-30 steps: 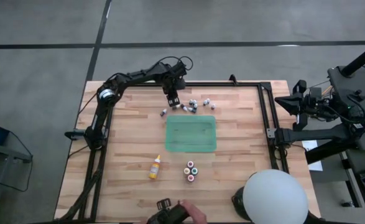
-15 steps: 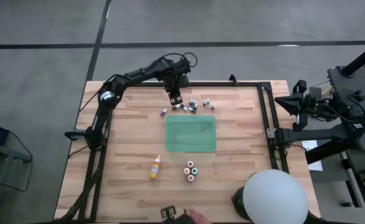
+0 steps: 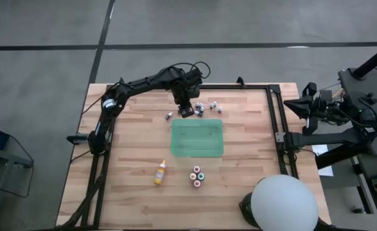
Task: Pick & Place food coloring
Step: Put the black food coloring bottle into the green container
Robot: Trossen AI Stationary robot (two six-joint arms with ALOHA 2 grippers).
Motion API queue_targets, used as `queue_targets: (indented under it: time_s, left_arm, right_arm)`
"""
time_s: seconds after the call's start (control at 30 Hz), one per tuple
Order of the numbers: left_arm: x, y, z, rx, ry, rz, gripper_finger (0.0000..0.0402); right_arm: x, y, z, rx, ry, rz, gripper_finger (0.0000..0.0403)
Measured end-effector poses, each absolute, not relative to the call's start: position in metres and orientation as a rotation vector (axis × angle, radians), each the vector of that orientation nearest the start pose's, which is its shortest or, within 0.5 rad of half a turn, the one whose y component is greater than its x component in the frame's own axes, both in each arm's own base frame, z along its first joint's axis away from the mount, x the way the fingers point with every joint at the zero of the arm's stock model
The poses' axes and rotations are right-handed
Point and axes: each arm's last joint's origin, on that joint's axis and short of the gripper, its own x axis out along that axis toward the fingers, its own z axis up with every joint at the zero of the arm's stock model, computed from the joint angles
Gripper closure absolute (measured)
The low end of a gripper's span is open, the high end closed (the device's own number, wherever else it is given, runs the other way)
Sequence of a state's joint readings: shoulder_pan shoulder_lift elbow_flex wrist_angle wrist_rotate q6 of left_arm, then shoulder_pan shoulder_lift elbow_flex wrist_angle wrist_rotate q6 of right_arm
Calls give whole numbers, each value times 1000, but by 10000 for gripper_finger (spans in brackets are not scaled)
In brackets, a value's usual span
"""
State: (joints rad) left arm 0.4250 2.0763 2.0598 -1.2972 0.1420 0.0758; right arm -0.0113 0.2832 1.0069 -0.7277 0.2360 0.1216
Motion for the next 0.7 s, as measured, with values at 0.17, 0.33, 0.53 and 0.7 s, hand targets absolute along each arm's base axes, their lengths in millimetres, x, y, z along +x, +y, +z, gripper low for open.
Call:
queue_targets:
  time_s: [0.17,0.33,0.53,0.7]
  left_arm:
    - [376,161,305,-282,1291,168,360]
    - [368,148,316,-233,1300,121,360]
    - [360,128,315,-146,1300,45,360]
    - [351,113,304,-138,1320,23,360]
  right_arm:
    - [6,-7,384,120,-11,-247,394]
    - [6,-7,384,120,-11,-247,394]
    - [6,-7,384,119,-11,-247,394]
    - [6,-7,384,119,-11,-247,394]
